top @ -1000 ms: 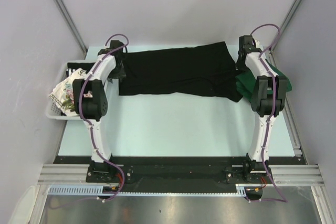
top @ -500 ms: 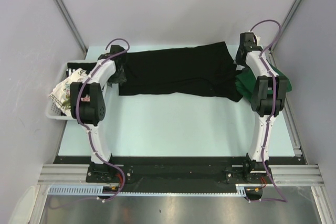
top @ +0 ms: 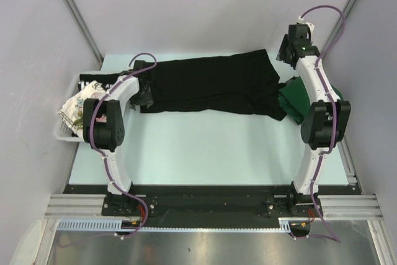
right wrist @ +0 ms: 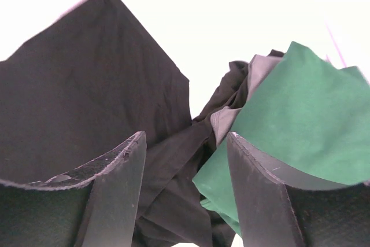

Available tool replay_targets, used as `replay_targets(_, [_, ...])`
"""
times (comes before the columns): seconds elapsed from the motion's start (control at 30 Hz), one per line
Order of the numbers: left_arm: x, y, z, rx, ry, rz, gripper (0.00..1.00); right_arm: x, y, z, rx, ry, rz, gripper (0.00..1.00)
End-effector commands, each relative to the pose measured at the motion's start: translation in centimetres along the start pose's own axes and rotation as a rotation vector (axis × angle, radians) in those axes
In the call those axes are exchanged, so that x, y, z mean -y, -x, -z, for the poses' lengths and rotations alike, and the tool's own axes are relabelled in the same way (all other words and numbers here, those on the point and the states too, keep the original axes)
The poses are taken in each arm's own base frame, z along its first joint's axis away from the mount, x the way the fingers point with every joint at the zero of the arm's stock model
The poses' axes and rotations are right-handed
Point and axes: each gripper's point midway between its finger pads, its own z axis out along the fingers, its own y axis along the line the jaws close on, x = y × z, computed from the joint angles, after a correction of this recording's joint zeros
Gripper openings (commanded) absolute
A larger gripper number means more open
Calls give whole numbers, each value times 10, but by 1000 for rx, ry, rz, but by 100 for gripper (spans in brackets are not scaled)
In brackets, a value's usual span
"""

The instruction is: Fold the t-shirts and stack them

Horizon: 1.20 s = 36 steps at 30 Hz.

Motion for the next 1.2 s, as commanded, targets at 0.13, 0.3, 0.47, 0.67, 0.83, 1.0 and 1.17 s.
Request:
replay_targets(0.13, [20,12,-1,40,-44,2,58,2,47,41,110,59,-32,64])
replay_targets(0.3, [24,10,-8,37,-43,-6,56,0,51,52,123,81,-43,64])
replay_targets(0.47, [25,5,-13,25,-36,-8,43,0,46,56,112,87,-41,64])
replay_targets(0.67, [15,-9,-13,-10,-5,-18,8,2,40,58,104,85,-39,64])
replay_targets(0.83, [4,-20,-5,-19,21,-24,0,5,46,62,120,79,-45,64])
replay_targets(1.0, [-12,-30,5,-22,60,-40,0,11,53,69,138,77,-51,64])
replay_targets(1.17, [-12,-29,13,12,34,-34,15,11,53,73,141,92,-59,64])
